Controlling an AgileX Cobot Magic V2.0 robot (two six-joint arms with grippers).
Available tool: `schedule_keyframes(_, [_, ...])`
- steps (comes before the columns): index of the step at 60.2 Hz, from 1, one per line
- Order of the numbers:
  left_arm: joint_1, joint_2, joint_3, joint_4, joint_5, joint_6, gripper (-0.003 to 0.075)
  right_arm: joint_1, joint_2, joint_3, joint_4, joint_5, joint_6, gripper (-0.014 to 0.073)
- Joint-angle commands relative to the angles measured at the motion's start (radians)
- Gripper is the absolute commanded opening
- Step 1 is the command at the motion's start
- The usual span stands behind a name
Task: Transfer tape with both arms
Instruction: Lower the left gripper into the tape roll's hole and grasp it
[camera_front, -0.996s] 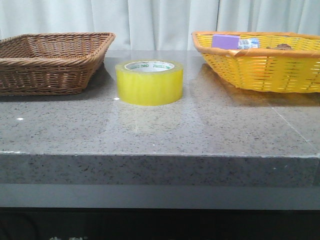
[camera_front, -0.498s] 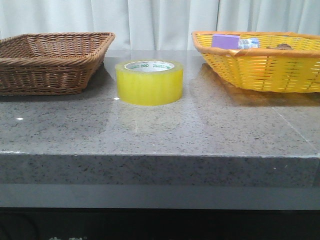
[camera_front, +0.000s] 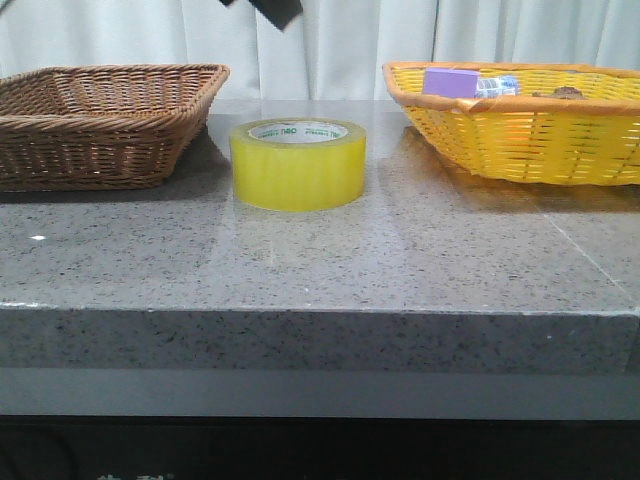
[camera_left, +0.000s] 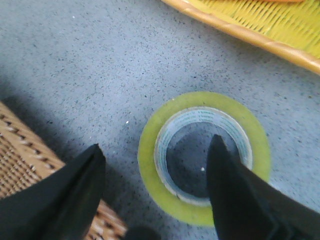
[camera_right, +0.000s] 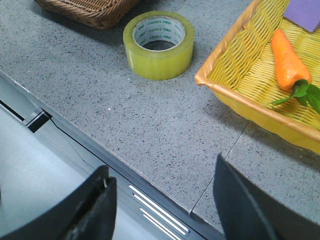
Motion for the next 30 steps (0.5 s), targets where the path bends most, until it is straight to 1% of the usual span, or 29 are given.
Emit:
schedule_keyframes(1, [-0.007,0.002,-0.081,-0.003,-0.033,0.001,0.0427,-0.003,-0.002,-0.023,0.001,-0.064,0.001,0.0451])
schedule_keyframes(5, [-0.007,0.035,-0.112,-0.003,-0.016,0.006,0.0424,-0.003,-0.002,-0.023,0.001,-0.064,0.001,0.0451])
schedule_keyframes(12, [-0.007,0.080,-0.157,-0.003,0.030,0.057,0.0418,-0.003,-0.002,-0.023,0.001,-0.064,0.001,0.0451])
schedule_keyframes(19, [-0.007,0.118,-0.190,-0.003,0.037,0.074,0.0418,-0.003,-0.002,-0.023,0.001,-0.064,0.001,0.0451])
schedule_keyframes(30, [-0.007,0.148,-0.197,0.002,0.042,0.087,0.0418,-0.003,-0.002,-0.023,0.001,-0.064,0.001,0.0451])
